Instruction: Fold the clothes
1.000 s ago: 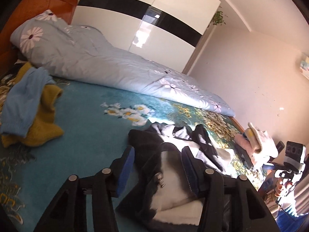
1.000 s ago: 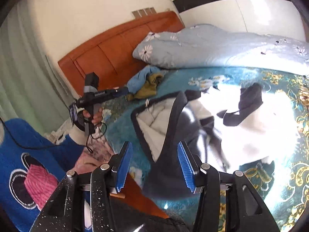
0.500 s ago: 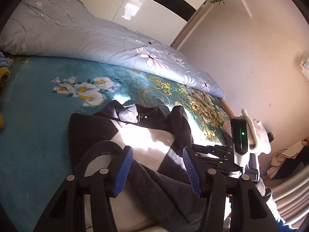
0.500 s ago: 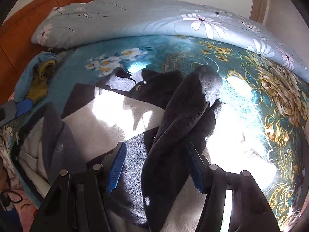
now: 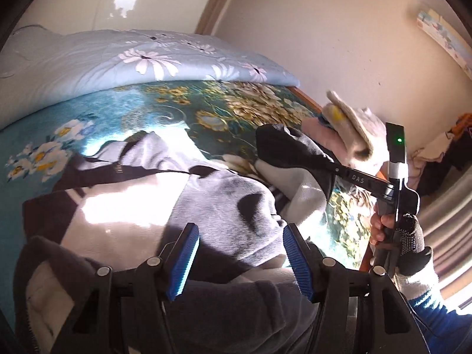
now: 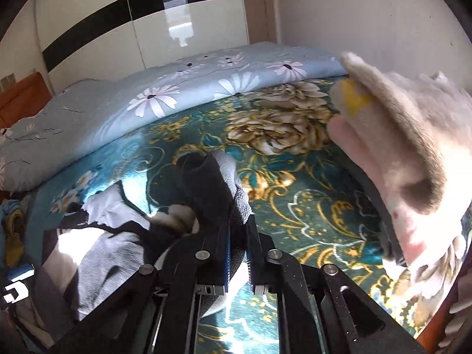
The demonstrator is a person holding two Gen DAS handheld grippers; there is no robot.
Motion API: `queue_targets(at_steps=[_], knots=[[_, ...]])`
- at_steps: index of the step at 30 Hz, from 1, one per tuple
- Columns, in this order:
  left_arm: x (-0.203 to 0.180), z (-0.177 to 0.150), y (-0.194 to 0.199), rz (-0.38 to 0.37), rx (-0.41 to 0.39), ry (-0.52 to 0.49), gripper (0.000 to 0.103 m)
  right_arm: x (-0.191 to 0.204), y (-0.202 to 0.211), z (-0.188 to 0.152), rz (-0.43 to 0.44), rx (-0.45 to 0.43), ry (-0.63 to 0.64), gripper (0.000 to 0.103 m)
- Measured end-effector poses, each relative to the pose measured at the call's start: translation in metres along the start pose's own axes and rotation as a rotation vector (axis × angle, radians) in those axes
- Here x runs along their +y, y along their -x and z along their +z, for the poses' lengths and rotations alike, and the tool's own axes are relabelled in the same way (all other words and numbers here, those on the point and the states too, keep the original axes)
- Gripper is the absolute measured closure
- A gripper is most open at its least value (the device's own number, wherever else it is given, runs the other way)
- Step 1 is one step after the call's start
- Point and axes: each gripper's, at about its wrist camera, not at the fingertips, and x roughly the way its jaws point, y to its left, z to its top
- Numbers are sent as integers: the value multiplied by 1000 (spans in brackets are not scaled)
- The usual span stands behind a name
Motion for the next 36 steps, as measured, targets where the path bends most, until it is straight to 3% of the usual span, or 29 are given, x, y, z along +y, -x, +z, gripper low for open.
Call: queue_targets(at_steps=[6, 15, 19, 21, 22, 23, 24, 28, 32, 36], knots=[[-35, -4, -47, -27, 126, -81, 40, -26, -22, -40, 25, 100, -89, 93], [-21, -10, -92, 15, 231, 4, 40, -30, -19, -51, 48, 91, -154, 89], [-19, -13, -88, 17, 193, 21, 41, -30, -21, -52, 49, 99, -158, 84], [-16, -14, -84, 33, 168, 41, 53, -30, -22, -53, 49, 103, -162, 82], [-14, -15, -83, 50, 161, 45, 71, -30, -22, -54, 50, 108, -167, 82], [-11, -15, -81, 57, 158, 51, 81, -30, -23, -55, 51, 114, -172, 82], [-8, -16, -80, 57, 154, 60, 84, -30, -23, -56, 52, 120, -178, 82], [3, -13, -64, 31, 118, 108, 89, -28, -22, -59, 51, 131, -184, 82], [25, -2, -6, 35, -39, 146, 89, -28, -21, -60, 55, 137, -187, 82], [86, -4, 72, 100, -202, 265, 89, -32, -21, -62, 56, 146, -196, 82]])
